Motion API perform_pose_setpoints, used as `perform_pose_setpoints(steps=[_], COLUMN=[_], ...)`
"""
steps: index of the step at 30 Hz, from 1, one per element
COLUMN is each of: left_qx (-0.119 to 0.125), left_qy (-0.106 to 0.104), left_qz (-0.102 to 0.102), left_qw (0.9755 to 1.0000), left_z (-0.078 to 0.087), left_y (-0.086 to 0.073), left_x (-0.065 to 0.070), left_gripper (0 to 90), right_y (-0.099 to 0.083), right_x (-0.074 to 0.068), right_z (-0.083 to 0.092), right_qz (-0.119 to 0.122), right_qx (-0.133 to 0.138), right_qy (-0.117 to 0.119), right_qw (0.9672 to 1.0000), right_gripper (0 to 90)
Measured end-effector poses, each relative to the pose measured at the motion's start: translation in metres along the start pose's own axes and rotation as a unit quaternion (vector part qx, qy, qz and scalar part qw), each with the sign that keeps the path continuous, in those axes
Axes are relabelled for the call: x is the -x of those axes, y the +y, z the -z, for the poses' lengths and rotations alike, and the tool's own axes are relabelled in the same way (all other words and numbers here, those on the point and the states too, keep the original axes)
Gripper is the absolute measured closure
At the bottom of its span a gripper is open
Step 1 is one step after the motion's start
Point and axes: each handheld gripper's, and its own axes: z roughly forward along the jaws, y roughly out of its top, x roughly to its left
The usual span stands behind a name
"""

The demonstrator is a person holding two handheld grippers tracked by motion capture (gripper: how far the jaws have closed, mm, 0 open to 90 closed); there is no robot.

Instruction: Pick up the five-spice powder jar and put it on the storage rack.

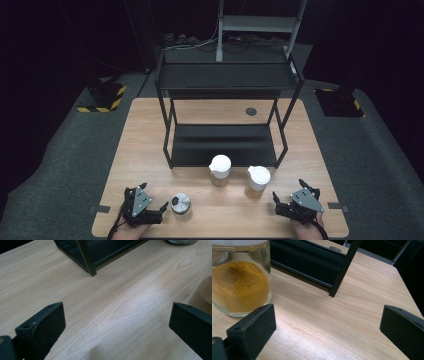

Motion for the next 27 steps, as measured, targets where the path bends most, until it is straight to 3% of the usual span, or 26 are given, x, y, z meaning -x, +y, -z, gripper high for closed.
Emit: perform_pose_setpoints(steps=[7,13,27], left_qx=[0.012,0.025,0.049], left_qy=[-0.003,-0.004,-0.002], left_qz=[0.015,0.019,0.012], left_qw=[0.9998,0.9995,0.9987], left_z=[0.007,0.017,0.039], left_y=[0.001,0.004,0.012], left_x=[-0.005,-0.007,-0.004], left_gripper=[0.7,0.5,0.5], right_y=[-0.001,-0.001,-0.001], right_x=[0.003,0.003,0.003], right_z=[0.001,0.0,0.0], right_qz=[-0.016,-0.013,-0.013], right_qx=[0.003,0.002,0.002], right_qy=[0.002,0.002,0.003], right_qw=[0.9999,0.9999,0.9999], right_gripper=[0.0,0.0,0.0])
